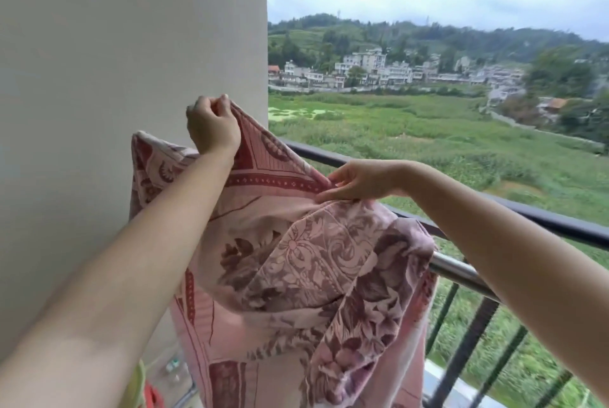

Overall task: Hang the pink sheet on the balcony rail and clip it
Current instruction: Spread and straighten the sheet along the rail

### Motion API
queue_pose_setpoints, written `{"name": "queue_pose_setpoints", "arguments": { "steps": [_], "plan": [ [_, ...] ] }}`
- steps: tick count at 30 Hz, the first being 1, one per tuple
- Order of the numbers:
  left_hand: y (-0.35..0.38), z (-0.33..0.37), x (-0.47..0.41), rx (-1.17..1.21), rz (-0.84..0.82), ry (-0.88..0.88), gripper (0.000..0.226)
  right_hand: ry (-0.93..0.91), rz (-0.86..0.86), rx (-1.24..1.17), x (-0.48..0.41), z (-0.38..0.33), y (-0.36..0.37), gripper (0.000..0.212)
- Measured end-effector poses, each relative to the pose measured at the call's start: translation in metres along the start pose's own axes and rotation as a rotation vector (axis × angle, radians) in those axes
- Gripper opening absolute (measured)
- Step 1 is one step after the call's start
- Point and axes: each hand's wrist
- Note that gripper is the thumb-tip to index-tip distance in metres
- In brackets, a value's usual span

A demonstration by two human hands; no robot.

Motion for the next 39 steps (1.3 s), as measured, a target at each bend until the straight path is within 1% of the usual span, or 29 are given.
{"name": "queue_pose_setpoints", "arguments": {
  "steps": [1,2,4,5,6,7,8,9,10,11,12,13,14,15,16,17,19,21,22,24,26,27,29,30,32,34,35,37,39],
  "plan": [
    [0.003,0.003,0.002,0.007,0.014,0.001,0.035,-0.006,0.061,-0.012,0.007,0.005,-0.003,0.031],
    [0.005,0.004,0.006,0.013,0.022,-0.007,0.035,-0.004,0.169,-0.018,0.013,0.010,-0.007,0.023],
    [0.008,0.007,0.016,0.022,0.018,-0.038,0.034,-0.002,0.456,-0.028,0.024,0.020,-0.018,0.018],
    [0.008,0.011,0.019,0.041,0.009,-0.051,0.034,-0.020,0.586,-0.090,0.030,0.022,-0.022,0.017],
    [0.007,0.016,0.021,0.075,0.006,-0.062,0.034,-0.051,0.645,-0.186,0.038,0.023,-0.024,0.015],
    [0.004,0.020,0.021,0.114,0.016,-0.068,0.034,-0.086,0.607,-0.260,0.047,0.022,-0.024,0.014],
    [0.000,0.022,0.021,0.145,0.042,-0.062,0.032,-0.119,0.459,-0.296,0.059,0.016,-0.021,0.017],
    [-0.005,0.020,0.023,0.163,0.072,-0.051,0.028,-0.121,0.271,-0.269,0.070,0.008,-0.015,0.026],
    [-0.013,0.014,0.028,0.167,0.093,-0.039,0.024,-0.112,0.109,-0.176,0.080,0.001,-0.006,0.036],
    [-0.022,0.002,0.038,0.154,0.099,-0.022,0.023,-0.117,0.023,-0.030,0.086,-0.005,0.006,0.042],
    [-0.031,-0.016,0.054,0.128,0.083,0.003,0.027,-0.139,0.027,0.167,0.091,-0.007,0.022,0.043],
    [-0.040,-0.038,0.073,0.100,0.038,0.034,0.033,-0.186,0.125,0.394,0.094,-0.008,0.040,0.038],
    [-0.050,-0.063,0.095,0.062,-0.028,0.056,0.041,-0.248,0.258,0.614,0.096,-0.012,0.059,0.030],
    [-0.059,-0.087,0.117,0.001,-0.107,0.061,0.046,-0.303,0.358,0.772,0.096,-0.017,0.075,0.022],
    [-0.066,-0.107,0.138,-0.074,-0.187,0.065,0.049,-0.335,0.417,0.868,0.095,-0.022,0.086,0.020],
    [-0.071,-0.125,0.154,-0.136,-0.253,0.073,0.050,-0.354,0.440,0.904,0.093,-0.024,0.093,0.019],
    [-0.076,-0.141,0.170,-0.185,-0.299,0.047,0.050,-0.377,0.451,0.869,0.089,-0.021,0.092,0.018],
    [-0.084,-0.137,0.172,-0.228,-0.288,0.015,0.055,-0.354,0.441,0.766,0.088,-0.012,0.084,0.030],
    [-0.090,-0.135,0.171,-0.282,-0.284,0.047,0.057,-0.342,0.457,0.700,0.089,-0.007,0.083,0.041],
    [-0.106,-0.136,0.170,-0.421,-0.319,0.180,0.053,-0.275,0.552,0.625,0.091,0.006,0.083,0.071],
    [-0.121,-0.139,0.176,-0.575,-0.383,0.322,0.044,-0.111,0.589,0.598,0.094,0.017,0.083,0.103],
    [-0.126,-0.139,0.181,-0.617,-0.396,0.360,0.039,-0.041,0.563,0.556,0.097,0.022,0.083,0.114],
    [-0.130,-0.134,0.191,-0.607,-0.353,0.327,0.031,0.021,0.466,0.462,0.104,0.029,0.079,0.126],
    [-0.130,-0.129,0.195,-0.568,-0.321,0.262,0.029,0.025,0.427,0.442,0.108,0.032,0.076,0.130],
    [-0.128,-0.115,0.198,-0.447,-0.262,0.099,0.026,0.007,0.388,0.445,0.118,0.037,0.072,0.130],
    [-0.126,-0.097,0.196,-0.309,-0.175,0.003,0.024,-0.024,0.419,0.461,0.127,0.040,0.070,0.118],
    [-0.125,-0.083,0.191,-0.239,-0.132,-0.017,0.023,-0.025,0.445,0.473,0.130,0.041,0.070,0.112],
    [-0.122,-0.050,0.175,-0.118,-0.090,0.026,0.021,-0.004,0.495,0.519,0.133,0.038,0.070,0.104],
    [-0.117,-0.015,0.151,-0.065,-0.101,0.098,0.021,-0.029,0.566,0.554,0.127,0.030,0.072,0.094]
  ]
}}
Point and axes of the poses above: each hand's wrist, its own x-axis away from the middle knuckle, its own y-axis out of the palm, z = x × y, and after that the axes turned 3 degrees about z, right-handed
